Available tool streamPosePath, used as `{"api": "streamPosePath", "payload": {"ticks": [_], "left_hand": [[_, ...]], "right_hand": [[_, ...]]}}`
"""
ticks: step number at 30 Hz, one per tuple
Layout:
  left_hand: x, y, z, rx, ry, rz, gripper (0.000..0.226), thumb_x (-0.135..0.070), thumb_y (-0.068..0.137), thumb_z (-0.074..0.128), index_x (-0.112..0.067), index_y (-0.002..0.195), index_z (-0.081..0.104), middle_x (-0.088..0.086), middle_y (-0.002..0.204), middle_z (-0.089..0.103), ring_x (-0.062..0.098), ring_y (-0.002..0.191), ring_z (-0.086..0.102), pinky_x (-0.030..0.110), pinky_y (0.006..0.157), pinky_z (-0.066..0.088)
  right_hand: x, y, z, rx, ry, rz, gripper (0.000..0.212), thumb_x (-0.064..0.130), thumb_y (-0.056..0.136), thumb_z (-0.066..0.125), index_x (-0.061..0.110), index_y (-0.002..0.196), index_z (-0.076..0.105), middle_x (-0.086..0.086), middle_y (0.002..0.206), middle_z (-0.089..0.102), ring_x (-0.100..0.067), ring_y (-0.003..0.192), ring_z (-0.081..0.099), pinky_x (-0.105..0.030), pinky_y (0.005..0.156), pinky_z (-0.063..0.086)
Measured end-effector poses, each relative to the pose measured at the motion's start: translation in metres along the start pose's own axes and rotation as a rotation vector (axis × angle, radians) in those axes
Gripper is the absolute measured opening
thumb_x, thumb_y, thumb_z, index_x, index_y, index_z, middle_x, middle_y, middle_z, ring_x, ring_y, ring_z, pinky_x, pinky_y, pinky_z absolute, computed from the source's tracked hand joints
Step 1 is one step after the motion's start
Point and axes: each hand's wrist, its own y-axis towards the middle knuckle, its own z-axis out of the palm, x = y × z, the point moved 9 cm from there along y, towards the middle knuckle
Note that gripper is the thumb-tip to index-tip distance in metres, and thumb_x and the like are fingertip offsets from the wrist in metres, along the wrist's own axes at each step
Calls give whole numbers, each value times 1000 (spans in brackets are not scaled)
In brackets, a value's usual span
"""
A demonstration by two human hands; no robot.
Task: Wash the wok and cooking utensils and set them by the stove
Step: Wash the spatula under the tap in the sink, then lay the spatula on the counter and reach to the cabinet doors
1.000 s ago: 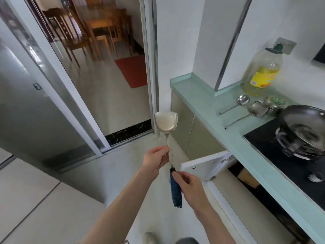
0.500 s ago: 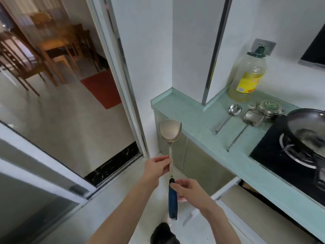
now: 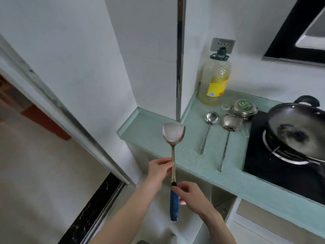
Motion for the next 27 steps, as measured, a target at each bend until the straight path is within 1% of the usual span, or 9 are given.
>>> {"api": "streamPosePath", "payload": {"ticks": [3,6,11,13,16,18,20,24,27], "left_hand": [[-16,29,23,41,75,8,13,1,85,76,-12,87,77,9,87,78,24,84,75,27,70,61],[-27,58,45,83,107,-6,12,1,83,78,-8,92,78,9,88,79,23,83,77,25,68,60],[-50,110,83,138,170,10,13,-2,80,82,-7,92,78,8,85,78,19,75,75,23,64,59],[-59,131,98,179,192,-23,13,-2,81,81,-7,92,78,8,87,78,21,79,74,23,65,58],[-69,164,118,235,242,-75,16,2,82,78,-7,95,78,9,90,78,22,82,74,22,64,57],[-72,182,132,277,285,-103,20,6,83,75,-8,97,77,8,93,77,21,84,73,21,66,57],[-69,203,145,317,305,-133,25,9,84,73,-9,100,76,10,99,77,23,88,73,23,70,57],[-58,229,165,342,334,-186,30,6,90,65,-8,116,72,8,107,75,23,95,73,26,77,58],[-59,242,176,343,427,-147,37,0,95,58,-11,129,66,6,120,70,20,100,67,29,85,56]], "right_hand": [[6,23,-22,-84,1,11,28,37,96,66,10,91,74,1,76,68,-9,68,62,-30,75,58],[10,45,-42,-167,3,37,26,35,96,68,10,93,75,-2,76,69,-10,65,61,-26,69,54],[18,89,-77,-296,4,58,21,37,94,70,18,90,78,-12,81,75,-14,69,67,-38,78,61],[21,107,-86,-354,28,74,26,41,92,69,17,89,79,-14,84,75,-20,73,70,-46,82,60],[26,130,-100,-447,70,105,31,40,93,68,12,88,78,-18,85,73,-18,71,65,-47,78,59],[29,145,-111,-498,97,124,30,36,96,68,9,87,78,-17,79,71,-15,68,60,-38,69,55],[28,160,-120,-536,122,158,30,35,98,67,10,86,77,-10,75,69,-13,67,59,-29,66,52],[13,190,-135,-563,119,243,40,42,96,65,5,84,74,-11,68,63,-16,61,53,-34,62,44],[5,212,-140,-569,101,282,40,43,94,65,6,83,74,-7,67,63,-17,60,53,-34,61,44]]}}
